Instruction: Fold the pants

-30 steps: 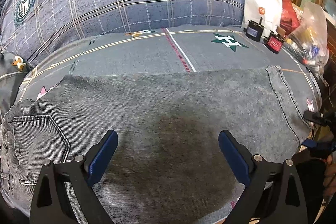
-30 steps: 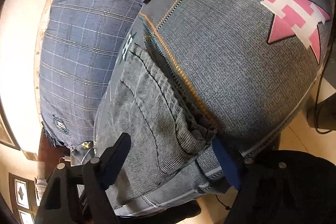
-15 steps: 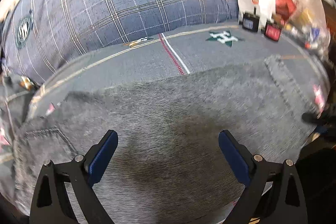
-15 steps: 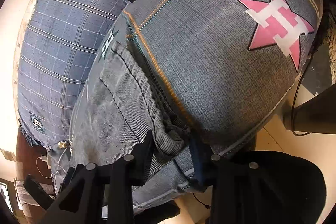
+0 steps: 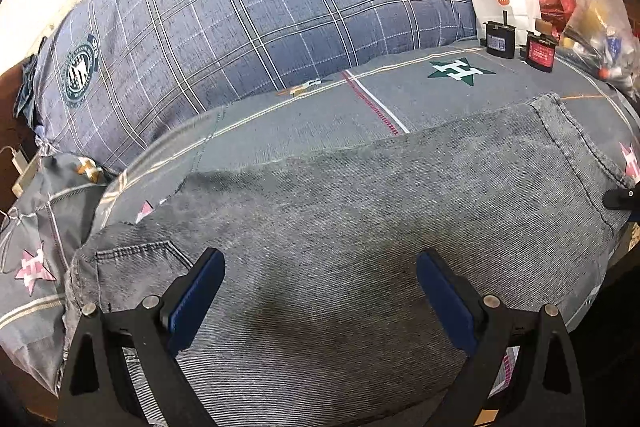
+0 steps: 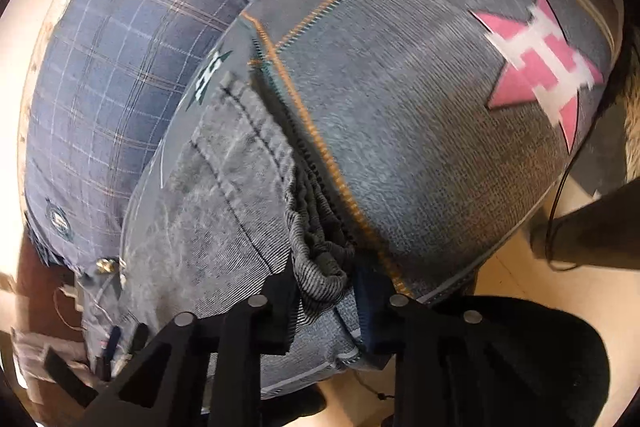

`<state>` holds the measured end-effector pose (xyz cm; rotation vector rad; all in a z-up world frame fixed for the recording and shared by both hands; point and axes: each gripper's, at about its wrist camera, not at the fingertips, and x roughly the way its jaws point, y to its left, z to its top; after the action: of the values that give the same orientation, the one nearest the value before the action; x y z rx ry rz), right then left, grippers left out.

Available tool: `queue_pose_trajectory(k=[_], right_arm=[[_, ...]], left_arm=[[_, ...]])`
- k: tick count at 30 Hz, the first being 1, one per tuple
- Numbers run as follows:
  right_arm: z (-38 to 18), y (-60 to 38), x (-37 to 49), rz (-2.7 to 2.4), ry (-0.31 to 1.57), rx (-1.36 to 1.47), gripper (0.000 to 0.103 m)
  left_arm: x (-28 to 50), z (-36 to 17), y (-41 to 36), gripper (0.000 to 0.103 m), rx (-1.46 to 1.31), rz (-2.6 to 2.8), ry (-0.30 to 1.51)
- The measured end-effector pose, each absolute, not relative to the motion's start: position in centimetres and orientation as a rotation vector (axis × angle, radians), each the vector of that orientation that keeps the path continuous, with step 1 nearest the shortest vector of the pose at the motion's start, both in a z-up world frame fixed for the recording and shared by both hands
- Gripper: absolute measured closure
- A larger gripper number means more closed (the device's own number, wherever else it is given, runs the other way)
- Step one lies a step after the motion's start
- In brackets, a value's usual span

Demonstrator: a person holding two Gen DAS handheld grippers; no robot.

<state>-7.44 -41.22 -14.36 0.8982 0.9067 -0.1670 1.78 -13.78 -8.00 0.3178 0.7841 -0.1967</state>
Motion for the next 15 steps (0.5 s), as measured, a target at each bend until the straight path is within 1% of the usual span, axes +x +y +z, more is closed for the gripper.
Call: queue_pose_trajectory(k=[3, 4, 6, 11, 13, 14, 15], right_arm=[[-12.9, -40.3, -7.2, -0.177, 0.890, 0.844, 0.080], [-12.1, -40.0, -7.2, -0.179, 0.880, 0.824, 0.080], [-10.6, -39.3, -7.3, -0.177, 0.859, 0.776, 0.080], [-4.0, -34.6, -6.9, -0.124, 0.752, 0.618, 0.080], [-1.5, -31.6, -6.5, -0.072, 0.712, 0.545, 0.080], [-0.3, -29.6, -6.3, -0.032, 0.692, 0.503, 0.080], [0.7, -27.5, -6.1, 0.005, 0.677, 0.463, 0.080]], left_arm=[[3.5, -11.6, -14.4, 0.005, 0.371, -0.197, 0.927], [3.4, -11.6, -14.0, 0.005, 0.329, -0.202, 0.895], [3.7, -11.6, -13.8, 0.005, 0.312, -0.202, 0.917], [3.9, -11.8, -13.5, 0.007, 0.290, -0.221, 0.921], [4.2, -11.3, -12.2, 0.014, 0.212, -0.264, 0.960], [4.3, -10.8, -10.9, 0.026, 0.160, -0.267, 0.973], [4.1, -10.0, -9.5, 0.028, 0.111, -0.265, 0.968]])
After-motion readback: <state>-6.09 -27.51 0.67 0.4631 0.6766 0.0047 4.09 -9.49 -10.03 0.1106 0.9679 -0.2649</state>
